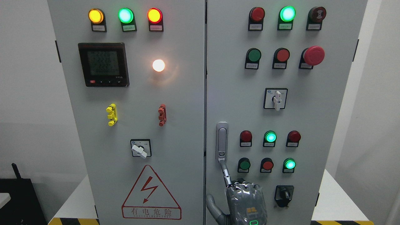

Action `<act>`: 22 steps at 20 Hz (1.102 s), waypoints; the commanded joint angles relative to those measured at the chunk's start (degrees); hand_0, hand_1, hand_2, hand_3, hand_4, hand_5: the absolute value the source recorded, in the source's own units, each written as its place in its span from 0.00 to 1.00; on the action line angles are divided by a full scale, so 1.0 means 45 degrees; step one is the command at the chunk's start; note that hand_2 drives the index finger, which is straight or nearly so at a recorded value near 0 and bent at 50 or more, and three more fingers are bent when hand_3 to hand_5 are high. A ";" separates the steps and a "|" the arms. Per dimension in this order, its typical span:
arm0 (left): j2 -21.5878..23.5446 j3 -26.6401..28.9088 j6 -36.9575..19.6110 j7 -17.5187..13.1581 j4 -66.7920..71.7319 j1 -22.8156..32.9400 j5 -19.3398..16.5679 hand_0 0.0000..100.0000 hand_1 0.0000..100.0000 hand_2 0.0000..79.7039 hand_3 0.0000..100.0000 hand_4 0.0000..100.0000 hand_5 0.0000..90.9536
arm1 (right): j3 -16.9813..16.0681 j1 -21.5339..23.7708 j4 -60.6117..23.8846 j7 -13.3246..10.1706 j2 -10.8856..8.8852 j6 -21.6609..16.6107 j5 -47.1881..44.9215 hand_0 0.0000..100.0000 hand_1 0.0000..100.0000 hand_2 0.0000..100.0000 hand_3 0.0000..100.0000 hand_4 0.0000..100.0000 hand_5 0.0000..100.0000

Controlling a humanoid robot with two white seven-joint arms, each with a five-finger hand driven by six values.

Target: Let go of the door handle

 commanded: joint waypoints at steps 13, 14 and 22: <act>0.0000 0.0019 -0.0002 -0.0003 0.0117 -0.0039 0.0000 0.12 0.39 0.00 0.00 0.00 0.00 | 0.0000 0.0006 -0.0002 0.0144 0.0016 0.0001 0.0001 0.40 0.18 0.00 0.99 0.88 0.98; 0.0000 0.0019 -0.0002 -0.0003 0.0117 -0.0039 0.0000 0.12 0.39 0.00 0.00 0.00 0.00 | 0.0000 0.0006 -0.0002 0.0164 0.0016 0.0001 0.0001 0.40 0.18 0.00 0.99 0.88 0.98; 0.0000 0.0019 -0.0002 -0.0003 0.0117 -0.0020 0.0000 0.12 0.39 0.00 0.00 0.00 0.00 | 0.0000 0.0045 -0.0021 0.0222 0.0035 0.0001 0.0001 0.40 0.18 0.00 1.00 0.89 0.98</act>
